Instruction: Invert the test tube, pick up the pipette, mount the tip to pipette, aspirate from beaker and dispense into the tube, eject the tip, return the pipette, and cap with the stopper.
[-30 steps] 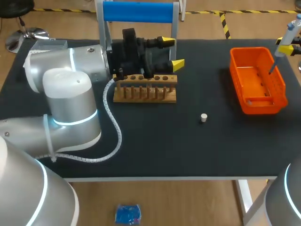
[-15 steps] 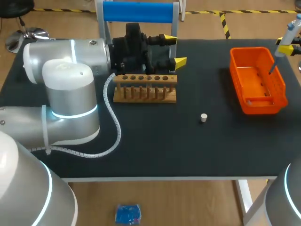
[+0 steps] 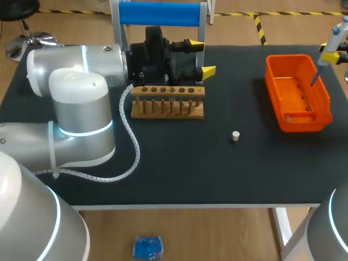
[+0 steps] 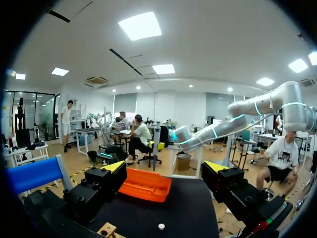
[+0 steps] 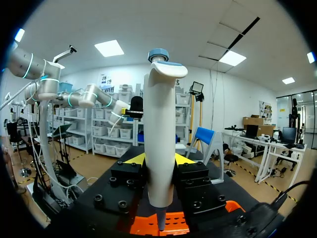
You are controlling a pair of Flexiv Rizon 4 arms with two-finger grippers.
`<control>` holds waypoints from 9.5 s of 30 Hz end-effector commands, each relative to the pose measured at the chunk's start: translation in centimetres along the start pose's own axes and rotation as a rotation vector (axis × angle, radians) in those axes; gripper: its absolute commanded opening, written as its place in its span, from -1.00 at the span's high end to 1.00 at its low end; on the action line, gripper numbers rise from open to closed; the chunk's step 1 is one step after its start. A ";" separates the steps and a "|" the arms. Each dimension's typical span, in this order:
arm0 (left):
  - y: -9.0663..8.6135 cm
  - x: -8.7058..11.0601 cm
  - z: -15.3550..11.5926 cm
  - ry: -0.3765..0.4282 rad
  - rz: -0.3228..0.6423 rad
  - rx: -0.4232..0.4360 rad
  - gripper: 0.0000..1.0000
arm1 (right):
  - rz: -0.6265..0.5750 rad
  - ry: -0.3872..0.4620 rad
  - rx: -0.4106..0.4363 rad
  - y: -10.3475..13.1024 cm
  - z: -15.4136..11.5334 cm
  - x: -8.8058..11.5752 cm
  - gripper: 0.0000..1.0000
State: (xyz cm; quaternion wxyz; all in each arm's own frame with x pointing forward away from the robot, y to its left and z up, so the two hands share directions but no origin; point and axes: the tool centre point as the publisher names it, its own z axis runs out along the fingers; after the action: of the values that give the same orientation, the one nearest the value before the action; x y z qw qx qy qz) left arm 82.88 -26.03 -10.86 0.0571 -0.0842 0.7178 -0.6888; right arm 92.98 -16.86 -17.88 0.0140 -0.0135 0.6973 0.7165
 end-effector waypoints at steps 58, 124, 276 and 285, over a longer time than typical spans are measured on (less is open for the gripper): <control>0.1 0.1 0.1 -0.003 0.001 0.003 -1.00 | 0.136 0.045 0.048 2.3 26.8 12.6 1.00; 0.1 0.1 0.1 -0.003 0.001 0.003 1.00 | 0.083 0.034 0.007 1.8 34.7 10.0 1.00; 0.9 -17.3 -18.9 -0.274 -0.076 -0.181 1.00 | -0.021 -0.319 0.368 -0.2 33.2 -14.7 -1.00; 0.4 -21.8 -18.6 -0.410 -0.138 -0.231 1.00 | -0.021 -0.319 0.368 -0.2 33.2 -14.7 -1.00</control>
State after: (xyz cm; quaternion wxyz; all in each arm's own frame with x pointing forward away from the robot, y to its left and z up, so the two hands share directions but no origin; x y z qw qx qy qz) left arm 99.23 -1.90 -11.37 0.1409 -0.2664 0.7524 -0.5858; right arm 107.65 16.38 -16.71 0.1358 0.0959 0.8036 0.5715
